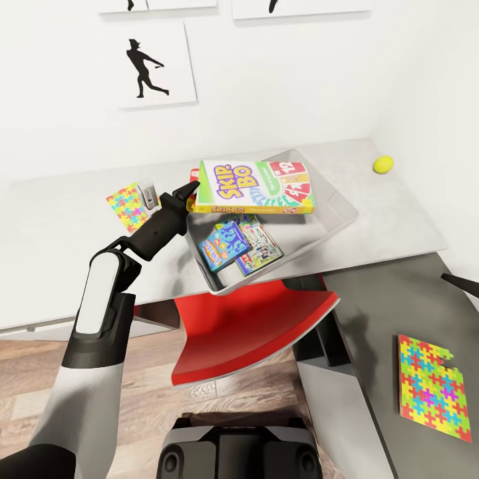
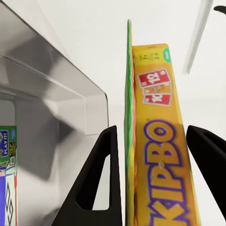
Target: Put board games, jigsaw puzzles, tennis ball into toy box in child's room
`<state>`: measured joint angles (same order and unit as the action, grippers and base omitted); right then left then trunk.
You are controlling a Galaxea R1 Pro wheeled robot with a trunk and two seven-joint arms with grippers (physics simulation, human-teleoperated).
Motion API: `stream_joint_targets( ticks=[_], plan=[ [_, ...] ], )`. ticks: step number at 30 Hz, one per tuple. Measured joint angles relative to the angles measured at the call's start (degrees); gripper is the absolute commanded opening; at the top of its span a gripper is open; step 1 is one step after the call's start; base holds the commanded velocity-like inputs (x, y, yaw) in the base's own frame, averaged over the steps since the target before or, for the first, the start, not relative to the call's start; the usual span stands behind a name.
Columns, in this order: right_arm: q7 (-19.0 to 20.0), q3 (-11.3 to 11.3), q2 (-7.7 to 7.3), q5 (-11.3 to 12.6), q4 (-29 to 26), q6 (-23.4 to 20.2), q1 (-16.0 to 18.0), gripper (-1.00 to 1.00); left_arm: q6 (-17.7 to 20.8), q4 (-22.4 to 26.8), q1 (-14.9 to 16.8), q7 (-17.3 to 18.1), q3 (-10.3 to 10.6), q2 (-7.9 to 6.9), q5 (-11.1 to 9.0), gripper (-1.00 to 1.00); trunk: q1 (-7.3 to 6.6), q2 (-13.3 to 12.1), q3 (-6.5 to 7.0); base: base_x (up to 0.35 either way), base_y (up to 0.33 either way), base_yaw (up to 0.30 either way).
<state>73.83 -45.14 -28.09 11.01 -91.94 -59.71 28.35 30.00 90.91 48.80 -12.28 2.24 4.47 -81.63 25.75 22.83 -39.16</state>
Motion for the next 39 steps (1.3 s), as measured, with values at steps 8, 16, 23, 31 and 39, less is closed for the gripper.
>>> stream_joint_targets(
  ticks=[8, 16, 23, 31, 39],
  plan=[
    [0.0, 0.0, -0.01, 0.0, 0.0, 0.0, 0.0, 1.00, 0.1, 0.0, 0.0, 0.0, 0.0, -0.04, -0.1, -1.00, 0.00, 0.0, -0.04, 0.000, 0.000, -0.003],
    [0.0, 0.0, 0.00, 0.1, 0.0, 0.0, 0.0, 1.00, 0.1, 0.0, 0.0, 0.0, -0.1, -0.13, -0.1, -1.00, 0.00, 0.0, -0.05, 0.000, 0.000, 0.000],
    [0.0, 0.0, 0.01, 0.1, 0.0, 0.0, 0.0, 1.00, 0.2, 0.0, 0.0, -0.1, -0.1, -0.24, -0.1, -1.00, 0.00, 0.0, -0.05, 0.000, 0.000, 0.000],
    [0.0, 0.0, -0.06, 0.1, 0.0, 0.0, 0.0, 1.00, 0.4, -0.2, 0.0, -3.1, 0.0, -0.23, 0.1, -1.00, 0.00, 0.0, -0.05, 0.000, 0.000, 0.000],
    [0.0, 0.0, -0.10, 0.2, 0.0, 0.0, 0.0, 1.00, 0.4, -0.2, 0.2, -6.0, 0.1, 0.09, 0.0, -1.00, 0.00, 0.0, -0.05, 0.000, 0.000, 0.000]
  ],
)
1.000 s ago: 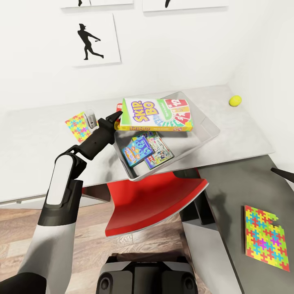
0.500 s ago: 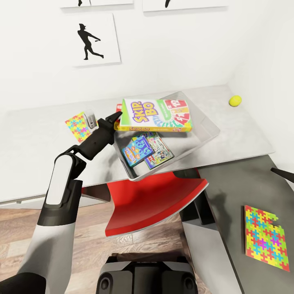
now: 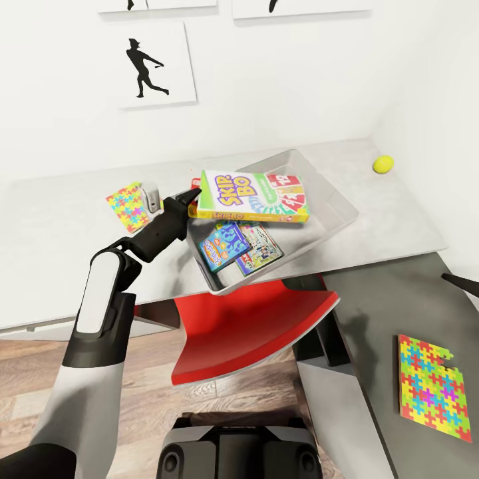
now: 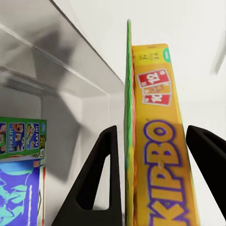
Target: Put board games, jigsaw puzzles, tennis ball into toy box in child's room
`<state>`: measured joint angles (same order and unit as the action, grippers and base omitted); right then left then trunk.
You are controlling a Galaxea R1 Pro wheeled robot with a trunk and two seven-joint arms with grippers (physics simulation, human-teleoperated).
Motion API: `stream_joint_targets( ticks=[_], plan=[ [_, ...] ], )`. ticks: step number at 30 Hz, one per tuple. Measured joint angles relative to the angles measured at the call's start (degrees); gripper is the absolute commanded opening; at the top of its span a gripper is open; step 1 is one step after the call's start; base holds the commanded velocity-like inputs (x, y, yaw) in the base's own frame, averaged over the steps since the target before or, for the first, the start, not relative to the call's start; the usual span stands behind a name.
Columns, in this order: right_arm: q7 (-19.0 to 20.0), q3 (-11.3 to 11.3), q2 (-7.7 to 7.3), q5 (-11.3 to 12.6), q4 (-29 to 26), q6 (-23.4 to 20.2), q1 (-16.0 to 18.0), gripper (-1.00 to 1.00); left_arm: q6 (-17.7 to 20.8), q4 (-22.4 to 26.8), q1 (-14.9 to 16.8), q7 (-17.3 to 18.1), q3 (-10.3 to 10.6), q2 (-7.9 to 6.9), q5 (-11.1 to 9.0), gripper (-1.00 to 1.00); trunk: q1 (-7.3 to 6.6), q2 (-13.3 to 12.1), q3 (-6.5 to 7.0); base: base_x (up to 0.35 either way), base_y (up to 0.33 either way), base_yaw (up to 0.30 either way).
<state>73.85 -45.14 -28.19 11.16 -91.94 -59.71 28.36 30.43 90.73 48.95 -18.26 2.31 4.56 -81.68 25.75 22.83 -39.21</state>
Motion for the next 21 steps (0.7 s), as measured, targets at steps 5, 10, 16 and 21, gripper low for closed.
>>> stream_joint_targets(
  ticks=[5, 10, 16, 21],
  plan=[
    [0.0, 0.0, -0.02, 0.0, 0.0, 0.0, 0.0, 1.00, 0.0, 0.0, 0.2, -0.5, 0.0, 0.14, 0.1, -1.00, 0.00, 0.0, 0.00, 0.000, 0.000, 0.000],
    [0.0, 0.0, -0.07, 0.1, 0.0, 0.0, 0.0, 1.00, -0.1, 0.0, 1.1, -1.1, 0.1, 0.29, 0.2, -1.00, 0.00, 0.0, 0.00, 0.000, 0.000, 0.000],
    [0.0, 0.0, -0.15, 0.2, 0.0, 0.0, 0.1, 1.00, -0.3, 0.0, 2.6, -3.5, 2.0, 0.79, 0.5, -1.00, 0.00, 0.0, 0.00, 0.000, 0.000, 0.000],
    [0.0, 0.0, -0.17, 0.3, 0.0, 0.0, 0.0, 1.00, -0.6, 0.0, 4.2, -5.5, 3.3, 0.99, 0.6, -1.00, 0.00, 0.0, 0.00, 0.000, 0.000, 0.000]
  ],
)
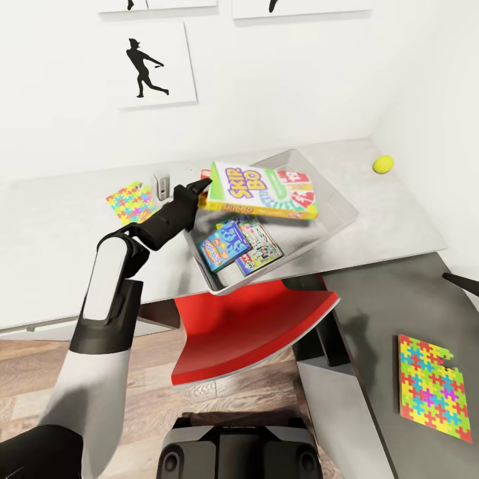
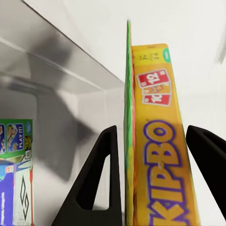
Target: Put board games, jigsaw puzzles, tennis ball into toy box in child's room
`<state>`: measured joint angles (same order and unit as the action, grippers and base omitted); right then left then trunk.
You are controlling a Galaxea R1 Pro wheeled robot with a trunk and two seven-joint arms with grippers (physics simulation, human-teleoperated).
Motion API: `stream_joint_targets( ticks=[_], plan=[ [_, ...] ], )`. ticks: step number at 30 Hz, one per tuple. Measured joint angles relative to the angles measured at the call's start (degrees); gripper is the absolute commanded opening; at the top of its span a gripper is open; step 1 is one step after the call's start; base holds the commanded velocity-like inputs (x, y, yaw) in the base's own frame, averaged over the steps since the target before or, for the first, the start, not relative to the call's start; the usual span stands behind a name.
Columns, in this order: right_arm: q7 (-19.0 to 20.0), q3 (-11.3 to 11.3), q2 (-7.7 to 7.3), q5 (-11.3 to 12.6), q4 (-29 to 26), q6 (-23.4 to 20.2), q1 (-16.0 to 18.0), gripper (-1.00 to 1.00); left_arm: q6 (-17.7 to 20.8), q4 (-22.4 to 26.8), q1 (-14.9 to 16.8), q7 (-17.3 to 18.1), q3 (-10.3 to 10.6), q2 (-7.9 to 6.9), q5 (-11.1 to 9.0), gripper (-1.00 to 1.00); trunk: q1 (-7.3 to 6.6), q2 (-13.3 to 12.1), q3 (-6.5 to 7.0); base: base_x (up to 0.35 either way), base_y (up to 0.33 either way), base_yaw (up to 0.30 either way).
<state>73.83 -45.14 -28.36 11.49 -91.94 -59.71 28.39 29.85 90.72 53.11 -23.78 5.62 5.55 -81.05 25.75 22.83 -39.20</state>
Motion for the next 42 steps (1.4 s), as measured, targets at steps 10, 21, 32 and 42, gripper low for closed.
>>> stream_joint_targets(
  ticks=[10, 21, 32, 42],
  plan=[
    [0.0, 0.0, -0.01, 0.2, 0.0, 0.0, 0.1, 1.00, -0.2, -0.1, 1.4, -2.6, 0.8, 0.11, 0.2, -1.00, 0.00, 0.0, 0.00, 0.000, 0.000, 0.000],
    [0.0, 0.0, 0.25, 0.2, 0.0, 0.0, 0.0, 1.00, -0.3, -1.1, 1.7, -3.6, 0.9, 0.12, 0.7, -1.00, 0.00, 0.0, 0.00, 0.000, 0.000, 0.000],
    [0.1, 0.1, 0.17, 0.2, 0.0, 0.0, -0.1, 1.00, -0.6, -1.6, 1.7, -3.8, 0.9, 0.19, 3.9, -1.00, 0.00, 0.0, 0.00, 0.000, 0.000, 0.000],
    [0.1, 0.1, 0.17, 0.3, 0.0, 0.0, -0.2, 1.00, -2.1, -3.0, 1.8, -3.8, 0.9, 0.17, 4.8, -1.00, 0.00, 0.0, 0.00, 0.000, 0.000, 0.000]
  ],
)
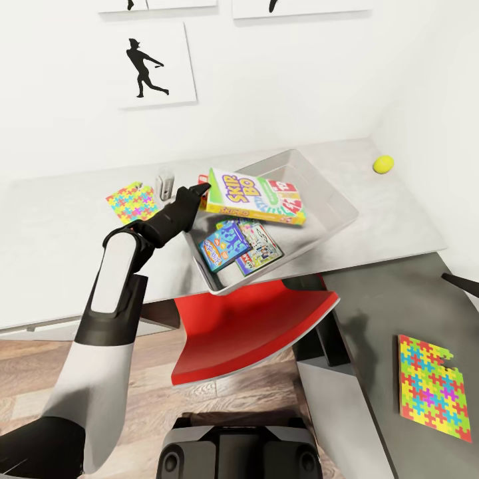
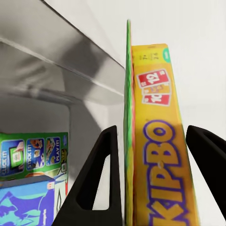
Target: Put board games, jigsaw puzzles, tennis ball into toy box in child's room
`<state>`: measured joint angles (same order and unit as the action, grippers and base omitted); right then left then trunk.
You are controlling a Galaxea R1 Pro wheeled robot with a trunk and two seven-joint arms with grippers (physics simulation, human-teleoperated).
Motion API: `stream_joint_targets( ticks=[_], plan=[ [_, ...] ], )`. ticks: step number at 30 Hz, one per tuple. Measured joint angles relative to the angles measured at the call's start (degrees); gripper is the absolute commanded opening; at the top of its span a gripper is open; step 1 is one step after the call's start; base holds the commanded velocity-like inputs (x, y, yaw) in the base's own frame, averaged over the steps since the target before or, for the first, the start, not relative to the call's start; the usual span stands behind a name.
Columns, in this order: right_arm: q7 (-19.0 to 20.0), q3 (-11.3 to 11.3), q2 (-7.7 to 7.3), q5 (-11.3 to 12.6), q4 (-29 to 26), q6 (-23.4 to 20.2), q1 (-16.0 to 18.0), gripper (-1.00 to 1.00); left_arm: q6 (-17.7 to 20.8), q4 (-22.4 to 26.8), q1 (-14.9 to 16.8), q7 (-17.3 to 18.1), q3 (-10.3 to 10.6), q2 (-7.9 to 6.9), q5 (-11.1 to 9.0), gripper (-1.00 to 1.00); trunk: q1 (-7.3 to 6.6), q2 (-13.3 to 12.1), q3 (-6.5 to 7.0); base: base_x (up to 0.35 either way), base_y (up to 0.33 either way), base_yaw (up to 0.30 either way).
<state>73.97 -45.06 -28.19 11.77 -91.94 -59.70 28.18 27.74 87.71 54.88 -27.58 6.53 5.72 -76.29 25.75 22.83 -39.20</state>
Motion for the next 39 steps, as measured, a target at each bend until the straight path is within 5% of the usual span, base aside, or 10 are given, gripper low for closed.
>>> stream_joint_targets(
  ticks=[39],
  plan=[
    [0.1, -0.1, 0.10, 0.0, 0.0, 0.0, 0.0, 1.00, -2.2, -5.0, 1.5, 0.6, 0.1, 0.81, -0.4, -1.00, 0.00, 0.0, 0.00, 0.000, 0.000, 0.000]
  ],
)
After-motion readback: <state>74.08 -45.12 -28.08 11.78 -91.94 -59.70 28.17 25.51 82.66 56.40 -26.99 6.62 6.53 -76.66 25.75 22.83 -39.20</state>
